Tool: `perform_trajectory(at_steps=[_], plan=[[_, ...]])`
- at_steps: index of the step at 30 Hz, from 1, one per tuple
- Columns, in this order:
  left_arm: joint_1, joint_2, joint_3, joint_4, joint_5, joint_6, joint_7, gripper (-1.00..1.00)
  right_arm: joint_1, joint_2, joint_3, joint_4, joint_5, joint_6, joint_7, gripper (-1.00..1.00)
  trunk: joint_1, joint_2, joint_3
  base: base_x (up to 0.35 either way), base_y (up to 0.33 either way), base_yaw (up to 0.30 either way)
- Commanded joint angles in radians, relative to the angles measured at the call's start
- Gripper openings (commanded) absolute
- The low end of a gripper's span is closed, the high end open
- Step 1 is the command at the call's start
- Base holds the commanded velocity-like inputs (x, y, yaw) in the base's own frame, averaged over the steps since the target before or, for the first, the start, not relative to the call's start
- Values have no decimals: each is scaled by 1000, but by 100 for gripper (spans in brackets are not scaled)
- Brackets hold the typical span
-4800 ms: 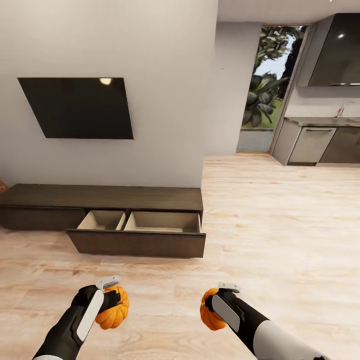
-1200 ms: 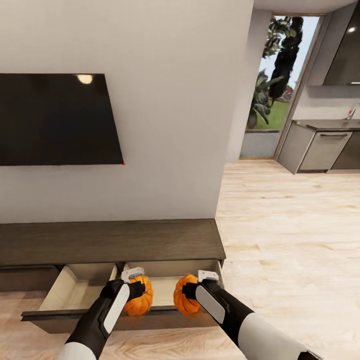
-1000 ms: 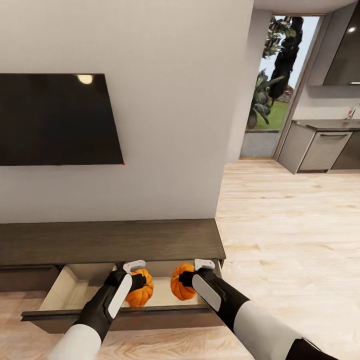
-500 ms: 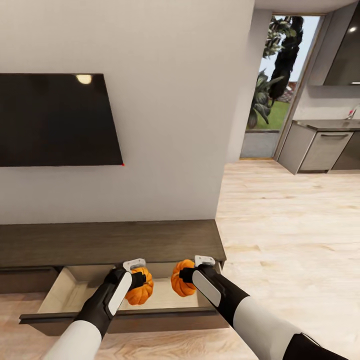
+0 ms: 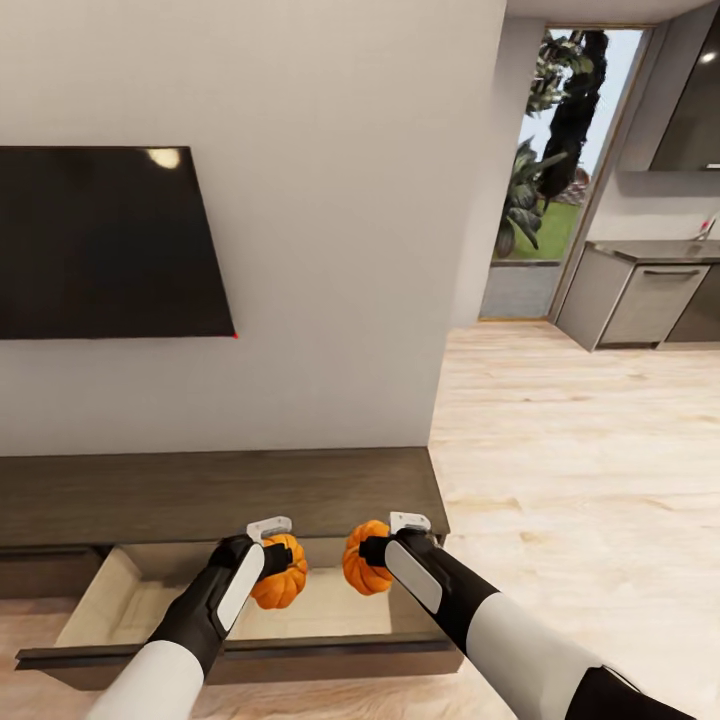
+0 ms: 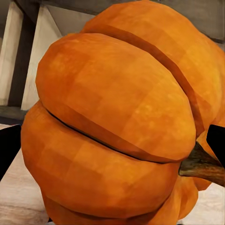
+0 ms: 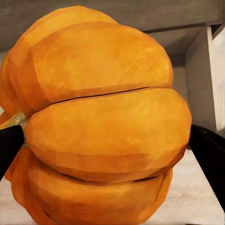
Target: Place each of the two pumpkins and all three candles from the living room inside a cabinet in the living room (use any cabinet), then make sure every cabinet is closed, and position the cauldron so it is next to a table in the living room.
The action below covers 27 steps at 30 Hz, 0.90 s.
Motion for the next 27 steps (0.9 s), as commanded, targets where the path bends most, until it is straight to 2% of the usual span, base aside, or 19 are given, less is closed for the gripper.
perform_trajectory(at_steps=[1,16,27], plan=[[-1,1,-2,-3,11,2,10,-100,-1,-1,5,-1,-7,2,-7,-100,1,-1,-1,177,-140,0],[0,-1,-3,-4,10,2,13,-100,-1,-1,5,2,-8,2,-7,-100,1,-1,-1,94,-19,0],[0,-2,-4,-7,7,2,16,-100,-1,0,6,0,-5,2,-6,-100,4,-8,-4,11,0,0]])
